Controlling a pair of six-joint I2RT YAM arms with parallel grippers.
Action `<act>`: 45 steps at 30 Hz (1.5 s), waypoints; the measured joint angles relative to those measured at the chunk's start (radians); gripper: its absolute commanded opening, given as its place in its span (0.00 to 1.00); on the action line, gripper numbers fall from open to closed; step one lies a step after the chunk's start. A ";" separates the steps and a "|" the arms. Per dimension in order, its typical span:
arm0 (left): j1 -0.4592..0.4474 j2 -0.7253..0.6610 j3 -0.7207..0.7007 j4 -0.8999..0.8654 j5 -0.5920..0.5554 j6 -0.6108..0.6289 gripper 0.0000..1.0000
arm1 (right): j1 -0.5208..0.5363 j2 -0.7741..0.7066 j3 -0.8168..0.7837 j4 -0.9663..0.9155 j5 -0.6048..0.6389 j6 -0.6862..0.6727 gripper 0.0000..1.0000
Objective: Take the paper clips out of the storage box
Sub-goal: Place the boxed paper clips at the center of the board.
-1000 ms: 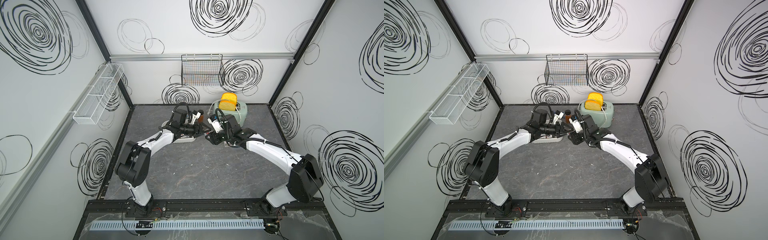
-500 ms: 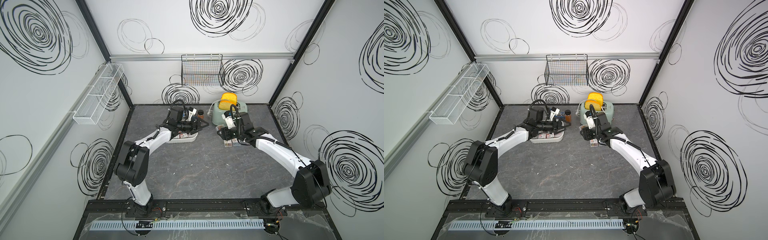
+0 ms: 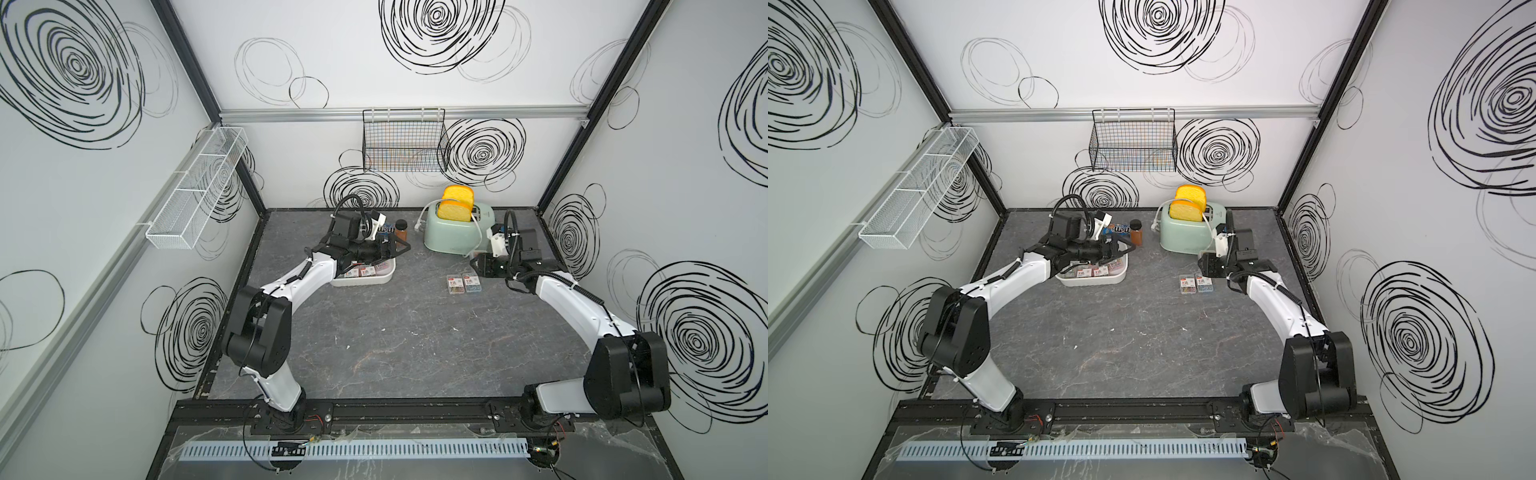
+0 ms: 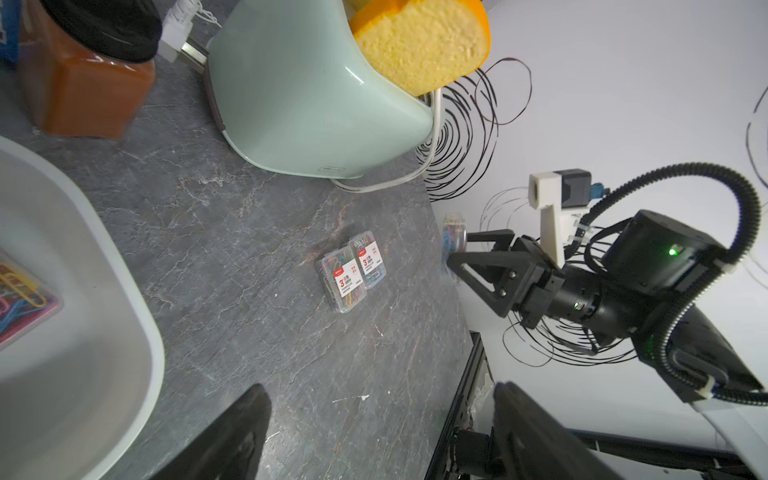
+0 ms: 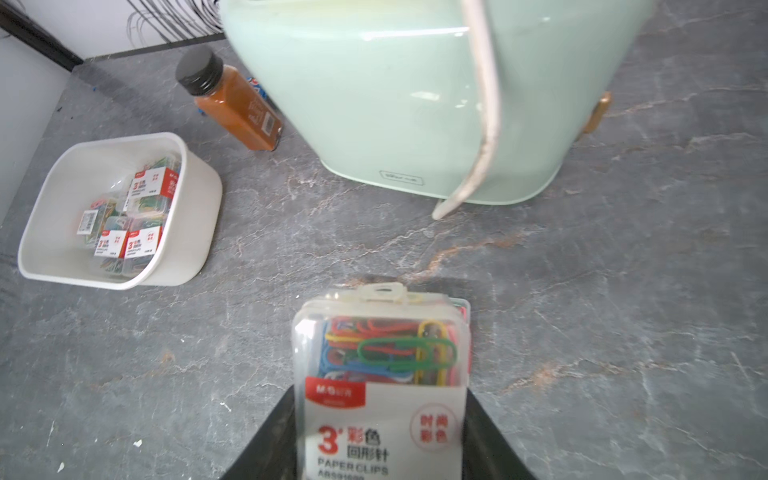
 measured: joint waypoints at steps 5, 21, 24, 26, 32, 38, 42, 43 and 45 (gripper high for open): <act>-0.003 0.000 0.000 -0.045 -0.029 0.040 0.90 | -0.058 0.070 0.000 -0.003 -0.005 -0.001 0.28; -0.018 -0.009 0.000 -0.086 -0.060 0.083 0.91 | -0.095 0.282 0.072 -0.052 0.128 -0.045 0.27; -0.020 -0.009 0.000 -0.088 -0.060 0.084 0.91 | -0.095 0.307 0.073 -0.052 0.146 -0.058 0.27; -0.020 -0.009 0.000 -0.089 -0.060 0.084 0.91 | -0.095 0.320 0.074 -0.051 0.150 -0.065 0.27; -0.020 -0.009 0.000 -0.091 -0.060 0.087 0.91 | -0.095 0.339 0.075 -0.047 0.149 -0.079 0.28; -0.020 -0.009 0.000 -0.104 -0.060 0.090 0.91 | -0.094 0.339 0.075 -0.045 0.148 -0.083 0.31; -0.024 -0.009 0.001 -0.105 -0.060 0.091 0.92 | -0.090 0.343 0.075 -0.045 0.148 -0.085 0.32; -0.024 -0.009 0.001 -0.105 -0.060 0.091 0.92 | -0.087 0.344 0.075 -0.045 0.148 -0.087 0.33; -0.025 -0.009 0.001 -0.105 -0.060 0.091 0.92 | -0.084 0.344 0.075 -0.045 0.148 -0.088 0.34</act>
